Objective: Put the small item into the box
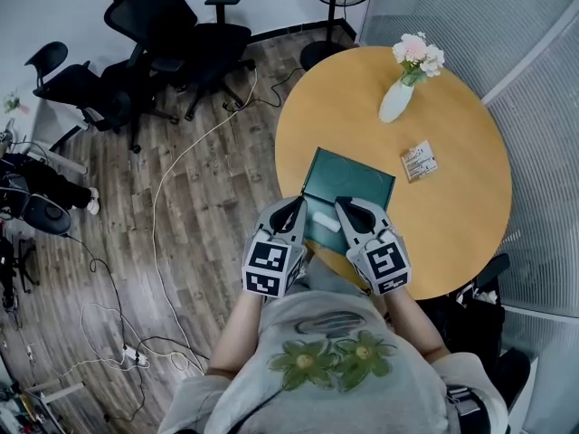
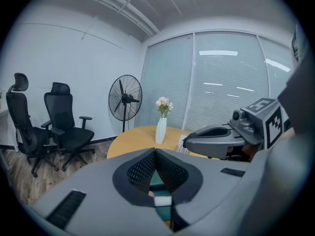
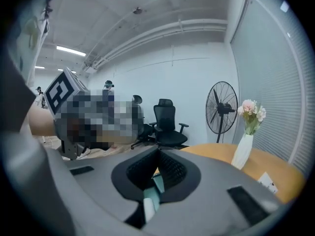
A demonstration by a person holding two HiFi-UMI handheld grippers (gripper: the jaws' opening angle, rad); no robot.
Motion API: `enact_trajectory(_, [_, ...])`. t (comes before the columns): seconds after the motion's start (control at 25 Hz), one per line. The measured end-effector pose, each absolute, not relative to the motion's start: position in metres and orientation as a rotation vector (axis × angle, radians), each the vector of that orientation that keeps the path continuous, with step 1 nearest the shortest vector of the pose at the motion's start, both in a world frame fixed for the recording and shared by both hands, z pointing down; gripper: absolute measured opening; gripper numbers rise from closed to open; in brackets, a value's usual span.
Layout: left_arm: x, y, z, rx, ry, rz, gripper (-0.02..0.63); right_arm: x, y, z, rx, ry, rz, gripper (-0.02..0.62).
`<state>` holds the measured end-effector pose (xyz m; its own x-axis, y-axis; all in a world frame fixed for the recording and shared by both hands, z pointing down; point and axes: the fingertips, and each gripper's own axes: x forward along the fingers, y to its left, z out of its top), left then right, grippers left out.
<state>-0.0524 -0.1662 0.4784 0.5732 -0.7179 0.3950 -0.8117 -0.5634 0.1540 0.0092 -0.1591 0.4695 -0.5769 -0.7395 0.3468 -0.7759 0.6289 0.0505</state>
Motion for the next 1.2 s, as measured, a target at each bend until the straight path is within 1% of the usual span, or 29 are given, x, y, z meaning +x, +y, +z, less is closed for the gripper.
enact_trajectory(0.64, [-0.060,-0.167,0.463,2.473,-1.305,0.332,-0.005,0.008,-0.153,0.469,1.231,-2.506,0.162,0.002])
enact_trajectory(1.2, [-0.067,-0.159,0.459,2.503,-1.297,0.321,-0.006,-0.001,-0.148,0.475,1.215,-2.486,0.177,0.002])
